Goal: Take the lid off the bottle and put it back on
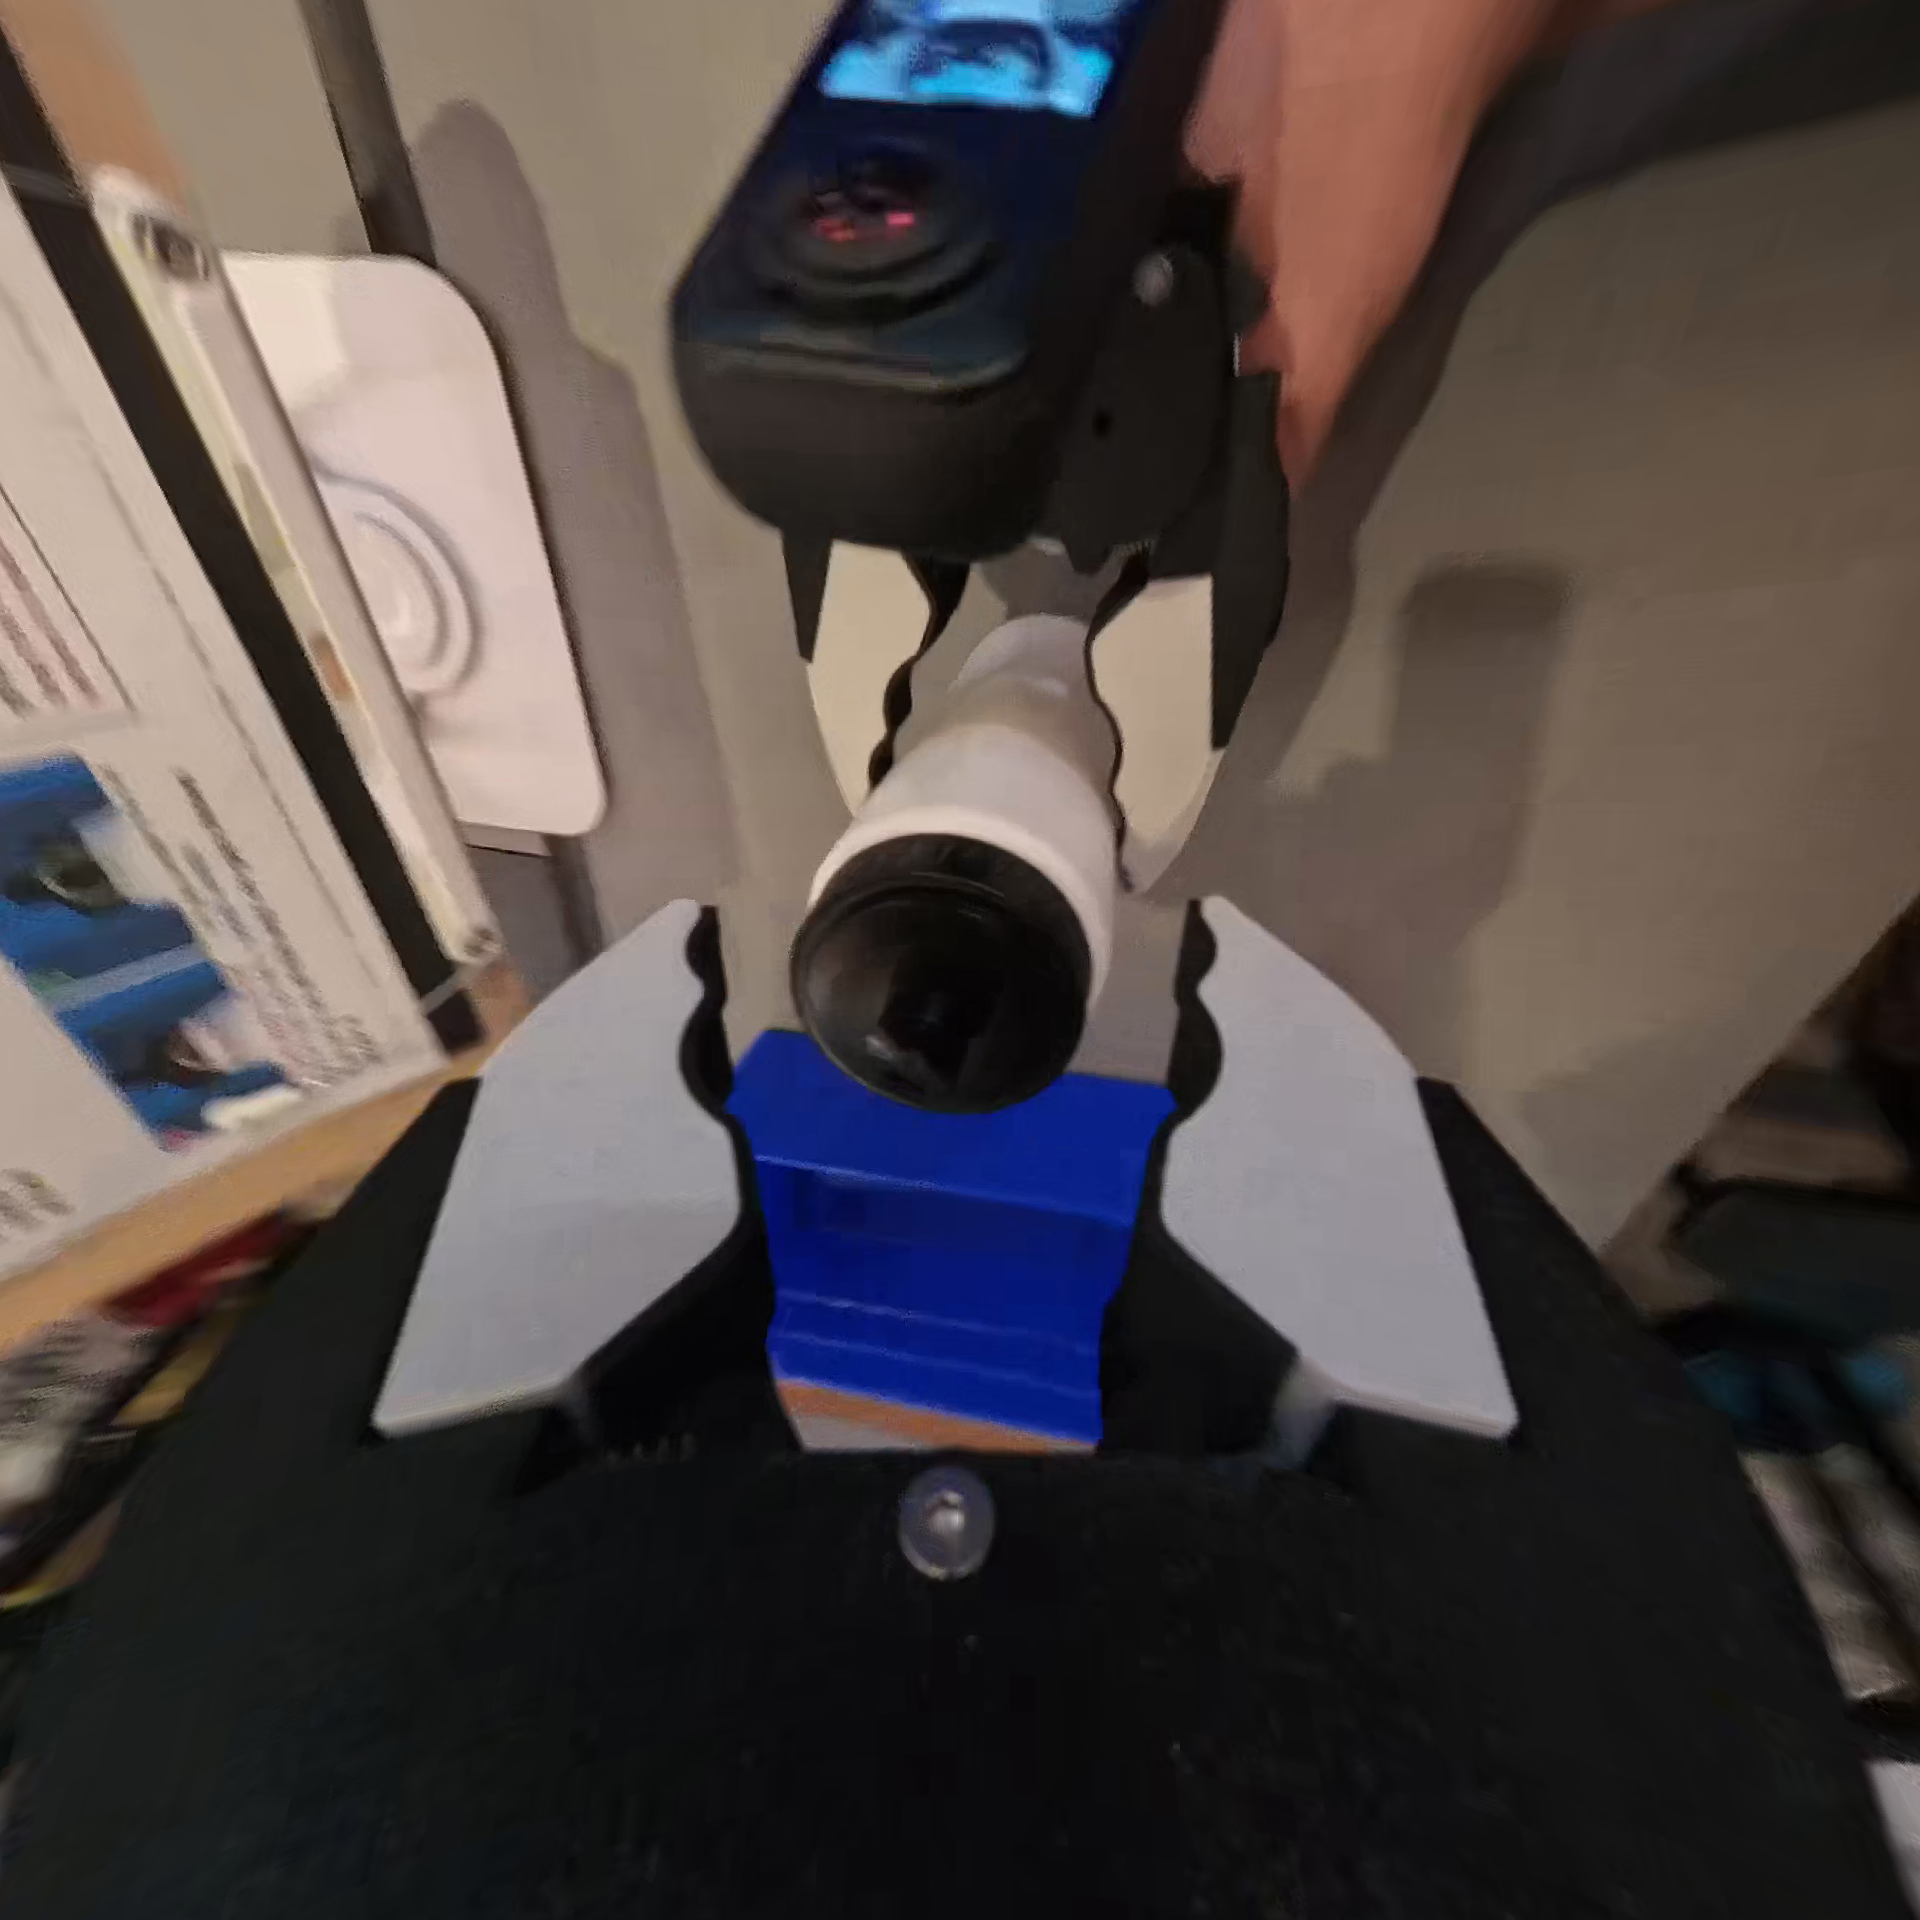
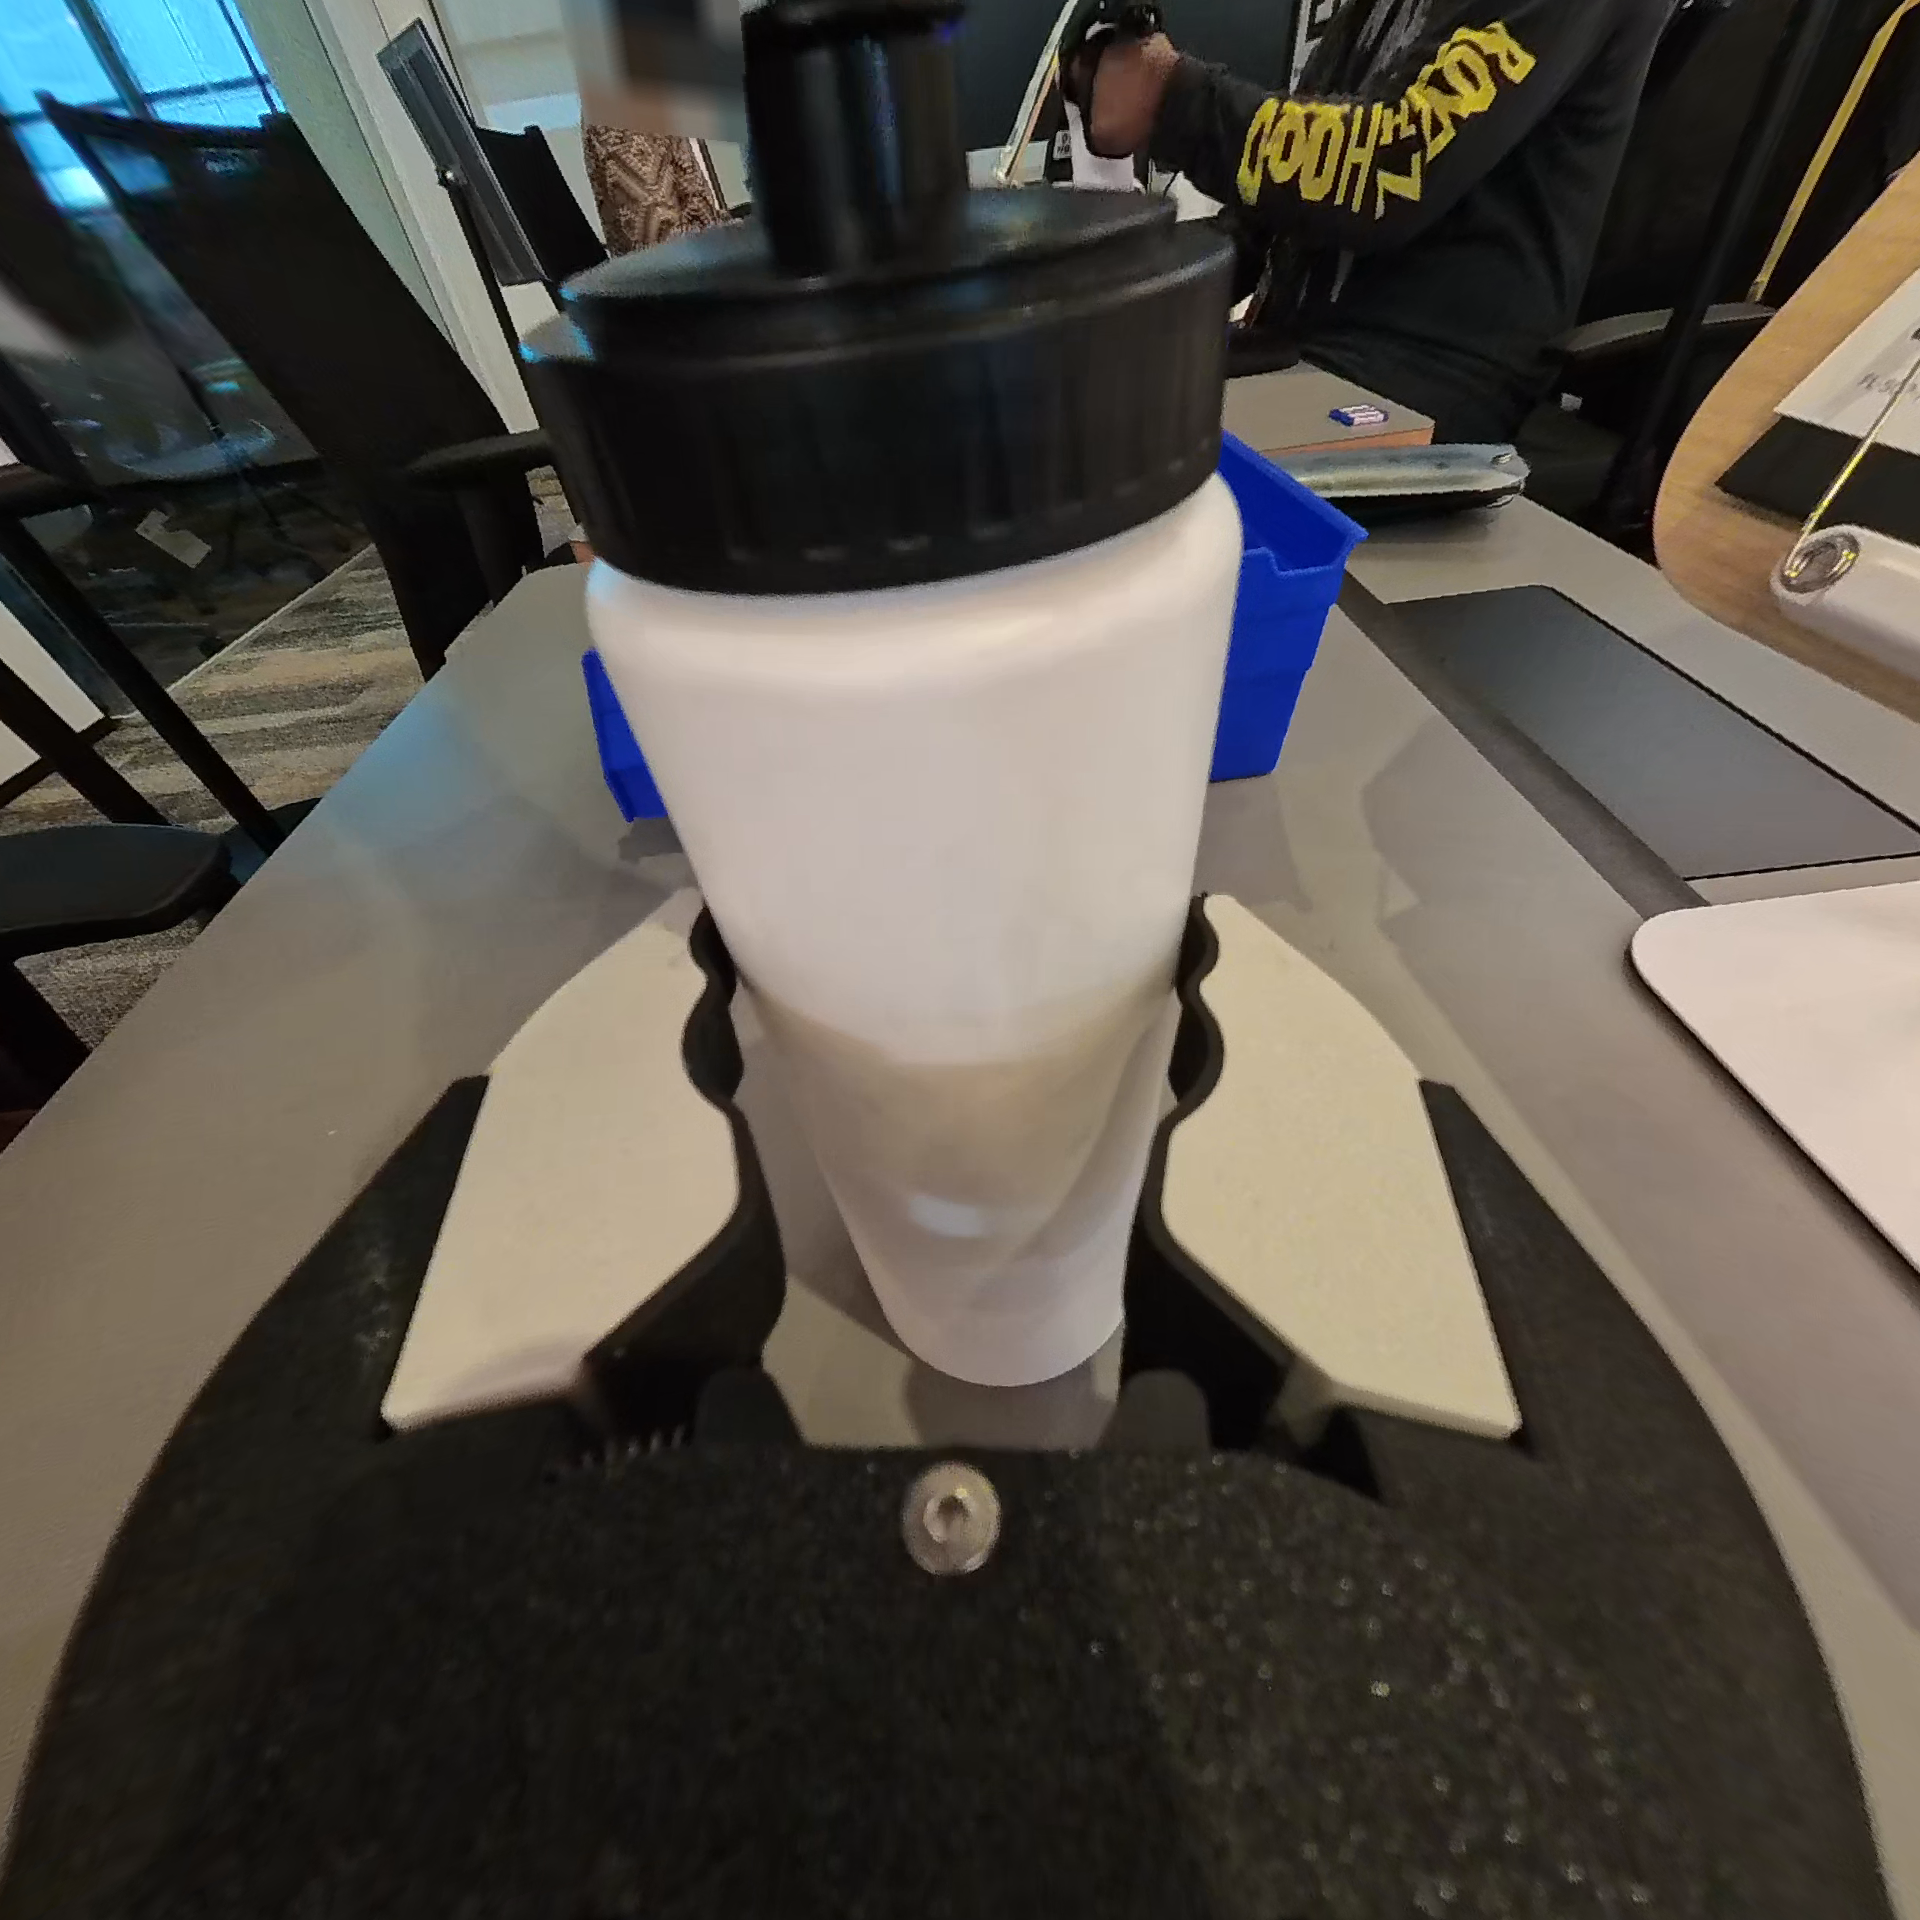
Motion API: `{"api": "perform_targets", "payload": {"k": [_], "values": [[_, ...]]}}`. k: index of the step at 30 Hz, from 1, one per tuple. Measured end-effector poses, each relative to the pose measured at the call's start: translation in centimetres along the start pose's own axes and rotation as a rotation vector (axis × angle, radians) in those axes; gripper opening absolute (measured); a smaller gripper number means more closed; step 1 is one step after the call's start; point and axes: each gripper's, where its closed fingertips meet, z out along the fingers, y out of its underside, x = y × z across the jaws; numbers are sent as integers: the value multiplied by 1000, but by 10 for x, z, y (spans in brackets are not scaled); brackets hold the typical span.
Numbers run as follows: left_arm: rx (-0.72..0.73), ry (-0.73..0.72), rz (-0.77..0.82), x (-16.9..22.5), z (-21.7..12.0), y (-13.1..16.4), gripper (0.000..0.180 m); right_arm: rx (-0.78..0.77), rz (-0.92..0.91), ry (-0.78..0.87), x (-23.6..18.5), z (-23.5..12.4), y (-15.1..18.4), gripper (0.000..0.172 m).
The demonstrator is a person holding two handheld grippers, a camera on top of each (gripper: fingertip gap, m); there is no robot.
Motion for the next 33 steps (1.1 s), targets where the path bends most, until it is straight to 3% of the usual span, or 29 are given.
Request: {"api": "perform_targets", "payload": {"k": [2, 7, 10, 15, 17, 22, 33], "values": [[47, 28, -230, -4, -1, 3, 95, 0, 1, 0, 0, 0, 0, 82], [10, 186, -813, -3, 16, 33, 96, -2, 3, 0, 0, 0, 0, 82], [-8, 223, -934, -2, 27, 45, 95, -9, 1, 2, 0, 0, 0, 82], [5, 266, -1001, 0, 28, 39, 91, -14, 0, 7, 0, -1, 1, 82], [13, 273, -995, 4, 25, 32, 70, -11, 1, 7, 0, 0, 0, 82], [-29, 234, -846, 4, 24, 32, 69, -12, -4, 3, -1, -2, 1, 82], [-146, 263, -68, -2, 24, 45, 70, 0, -1, 6, -1, 2, 0, 82]]}}
